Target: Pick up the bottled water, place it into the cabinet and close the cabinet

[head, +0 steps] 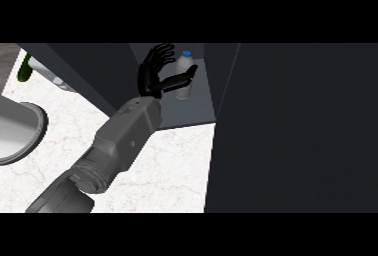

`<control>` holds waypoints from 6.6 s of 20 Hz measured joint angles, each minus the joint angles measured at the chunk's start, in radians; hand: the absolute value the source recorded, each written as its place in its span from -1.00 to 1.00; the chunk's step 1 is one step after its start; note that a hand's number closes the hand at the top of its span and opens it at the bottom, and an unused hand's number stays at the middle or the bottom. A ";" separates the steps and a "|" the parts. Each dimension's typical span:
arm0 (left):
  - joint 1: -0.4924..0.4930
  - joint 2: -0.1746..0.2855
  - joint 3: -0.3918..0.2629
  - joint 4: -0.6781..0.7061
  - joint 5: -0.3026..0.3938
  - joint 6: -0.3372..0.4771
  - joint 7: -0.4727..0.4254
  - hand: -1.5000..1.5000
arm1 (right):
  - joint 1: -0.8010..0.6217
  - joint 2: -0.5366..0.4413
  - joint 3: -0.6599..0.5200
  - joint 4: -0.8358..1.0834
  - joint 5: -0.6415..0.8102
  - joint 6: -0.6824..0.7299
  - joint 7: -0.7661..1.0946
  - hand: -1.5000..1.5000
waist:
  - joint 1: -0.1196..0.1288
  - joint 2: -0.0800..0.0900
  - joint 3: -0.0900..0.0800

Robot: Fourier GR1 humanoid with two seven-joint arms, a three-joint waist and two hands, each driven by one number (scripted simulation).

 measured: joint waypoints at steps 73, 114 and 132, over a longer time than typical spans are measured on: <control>0.950 0.353 -0.293 -1.209 -0.143 -0.283 -0.006 -1.00 | 0.086 -0.005 0.210 -0.164 -0.045 0.100 0.151 1.00 | 0.150 -0.069 0.001; 1.494 0.982 0.028 -1.763 -0.038 -0.403 -0.071 -1.00 | -0.838 0.362 1.328 0.187 0.482 -0.845 0.299 1.00 | 0.190 -0.066 -0.001; 1.645 1.025 0.186 -1.894 -0.016 -0.423 -0.023 -1.00 | -1.083 0.368 1.154 0.659 0.066 -0.509 0.164 1.00 | 0.169 -0.056 0.003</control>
